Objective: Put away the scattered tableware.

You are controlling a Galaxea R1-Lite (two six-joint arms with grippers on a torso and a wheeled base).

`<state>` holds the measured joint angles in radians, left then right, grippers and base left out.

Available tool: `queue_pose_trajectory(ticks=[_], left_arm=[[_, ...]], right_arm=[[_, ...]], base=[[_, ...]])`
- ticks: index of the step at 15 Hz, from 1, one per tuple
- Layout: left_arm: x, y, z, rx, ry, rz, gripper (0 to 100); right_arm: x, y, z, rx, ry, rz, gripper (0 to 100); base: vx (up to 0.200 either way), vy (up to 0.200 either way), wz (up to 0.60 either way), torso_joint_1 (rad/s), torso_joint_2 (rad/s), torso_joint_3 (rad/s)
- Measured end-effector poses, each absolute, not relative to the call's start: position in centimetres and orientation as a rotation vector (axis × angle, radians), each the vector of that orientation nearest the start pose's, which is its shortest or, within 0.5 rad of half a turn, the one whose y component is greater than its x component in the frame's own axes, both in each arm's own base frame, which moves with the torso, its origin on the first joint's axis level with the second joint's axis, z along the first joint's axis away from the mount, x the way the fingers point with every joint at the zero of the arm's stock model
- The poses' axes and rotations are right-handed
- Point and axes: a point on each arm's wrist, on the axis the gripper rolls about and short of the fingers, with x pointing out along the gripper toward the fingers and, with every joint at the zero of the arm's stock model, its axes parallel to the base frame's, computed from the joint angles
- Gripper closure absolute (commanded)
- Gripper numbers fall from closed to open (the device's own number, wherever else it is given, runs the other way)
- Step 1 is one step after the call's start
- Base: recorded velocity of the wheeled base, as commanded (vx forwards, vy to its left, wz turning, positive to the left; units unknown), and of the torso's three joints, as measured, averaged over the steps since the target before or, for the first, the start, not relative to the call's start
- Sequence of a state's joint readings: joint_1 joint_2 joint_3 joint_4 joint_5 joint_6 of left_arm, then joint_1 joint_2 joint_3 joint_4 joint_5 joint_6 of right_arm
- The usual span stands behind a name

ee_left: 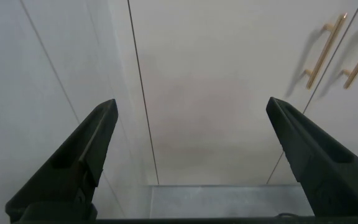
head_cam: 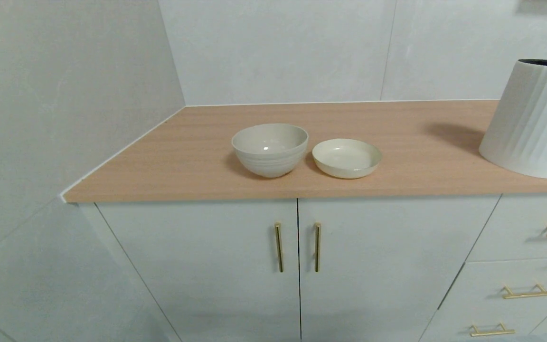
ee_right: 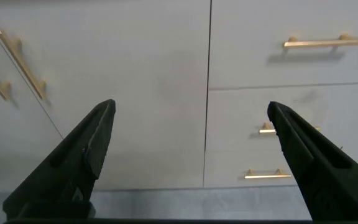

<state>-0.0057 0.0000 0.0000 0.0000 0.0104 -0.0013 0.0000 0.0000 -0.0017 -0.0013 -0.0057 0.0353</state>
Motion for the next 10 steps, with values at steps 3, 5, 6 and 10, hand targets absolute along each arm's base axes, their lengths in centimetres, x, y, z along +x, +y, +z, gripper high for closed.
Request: queue_pose_trajectory(ticks=[3,5,6,10], left_arm=[[-2.28,0.04,7.54,-0.001,0.000,0.005,0],[-2.28,0.04,7.54,-0.001,0.001,0.005,0],[-2.28,0.04,7.54,-0.001,0.001,0.005,0],[-2.28,0.04,7.53,-0.001,0.002,0.005,0]], right_arm=[[-2.29,-0.01,7.61,0.035,-0.003,-0.006,0],[-2.29,-0.01,7.61,0.035,-0.003,-0.006,0],[-2.29,-0.01,7.61,0.035,-0.003,-0.006,0],[-2.29,-0.02,7.61,0.033,-0.004,-0.007,0]], base=[[0.000,0.000,0.00,-0.146,0.45,0.305],[0.000,0.000,0.00,-0.122,0.45,0.325],[0.000,0.000,0.00,-0.100,0.45,0.320],[0.000,0.000,0.00,-0.034,0.14,0.097]])
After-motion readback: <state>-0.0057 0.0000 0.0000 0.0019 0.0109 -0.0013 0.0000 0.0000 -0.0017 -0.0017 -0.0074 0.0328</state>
